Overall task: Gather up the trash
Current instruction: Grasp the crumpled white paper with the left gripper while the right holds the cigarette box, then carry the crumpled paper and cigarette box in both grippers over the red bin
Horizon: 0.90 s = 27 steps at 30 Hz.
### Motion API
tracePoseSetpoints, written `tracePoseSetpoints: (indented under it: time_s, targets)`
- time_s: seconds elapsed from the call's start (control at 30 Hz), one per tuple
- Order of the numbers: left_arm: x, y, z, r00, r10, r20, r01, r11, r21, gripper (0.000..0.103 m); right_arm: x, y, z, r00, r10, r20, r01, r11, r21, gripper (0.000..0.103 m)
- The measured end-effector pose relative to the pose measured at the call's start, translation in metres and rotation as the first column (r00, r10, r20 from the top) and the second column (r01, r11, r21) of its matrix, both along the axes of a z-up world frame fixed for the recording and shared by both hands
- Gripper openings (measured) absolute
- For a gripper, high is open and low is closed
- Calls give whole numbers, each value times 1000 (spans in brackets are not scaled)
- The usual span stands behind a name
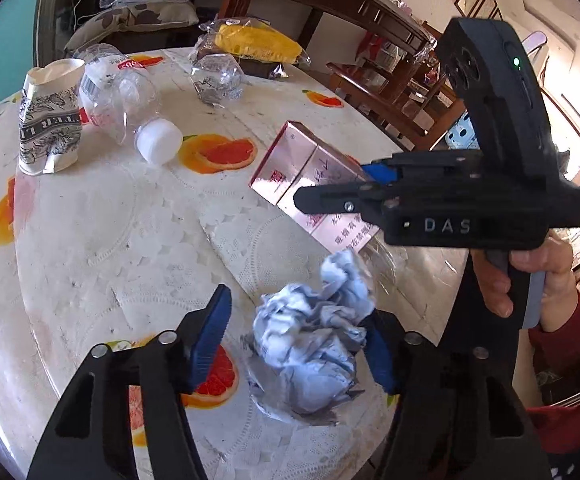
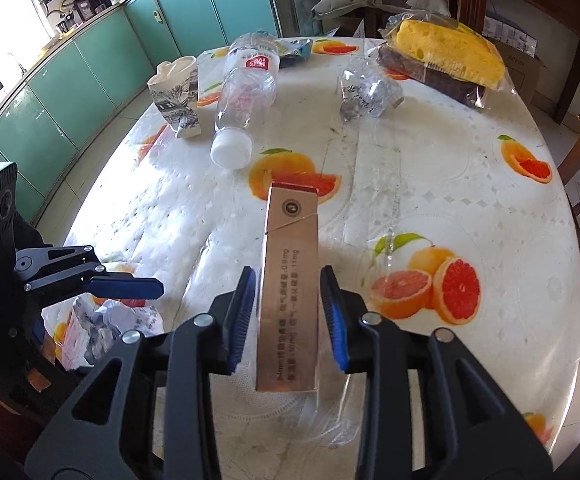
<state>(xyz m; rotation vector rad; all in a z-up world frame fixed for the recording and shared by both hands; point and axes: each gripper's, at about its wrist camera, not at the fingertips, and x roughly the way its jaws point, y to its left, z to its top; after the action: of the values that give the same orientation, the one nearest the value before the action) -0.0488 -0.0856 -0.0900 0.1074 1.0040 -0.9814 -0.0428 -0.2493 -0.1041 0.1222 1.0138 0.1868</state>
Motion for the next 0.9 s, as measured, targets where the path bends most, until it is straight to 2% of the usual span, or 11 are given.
tracePoseSetpoints:
  time_s: [0.03, 0.07, 0.17, 0.3, 0.4, 0.67, 0.9]
  targets:
    - [2, 2, 3, 1000, 24, 17, -24, 1000, 1, 43, 0, 0, 1, 1000, -6, 11, 6, 1000, 1, 29]
    - [5, 5, 6, 998, 57, 37, -58, 998, 7, 42, 0, -1, 2, 1000, -14, 23, 14, 1000, 5, 22]
    - [16, 18, 10, 983, 163, 88, -166, 986, 20, 41, 0, -6, 9, 997, -46, 62, 45, 999, 20, 22]
    - [31, 36, 10, 955, 282, 89, -285, 958, 16, 40, 3, -7, 16, 994, -65, 89, 62, 997, 34, 22]
    - [38, 43, 12, 931, 342, 123, -348, 937, 29, 40, 5, -5, 19, 992, -72, 107, 67, 997, 45, 22]
    - [40, 50, 23, 913, 378, 155, -382, 924, -3, 40, 10, 6, 29, 986, -61, 154, 53, 997, 56, 22]
    - [44, 52, 26, 906, 393, 155, -394, 919, -25, 40, 13, 17, 40, 977, -35, 209, 34, 999, 7, 22]
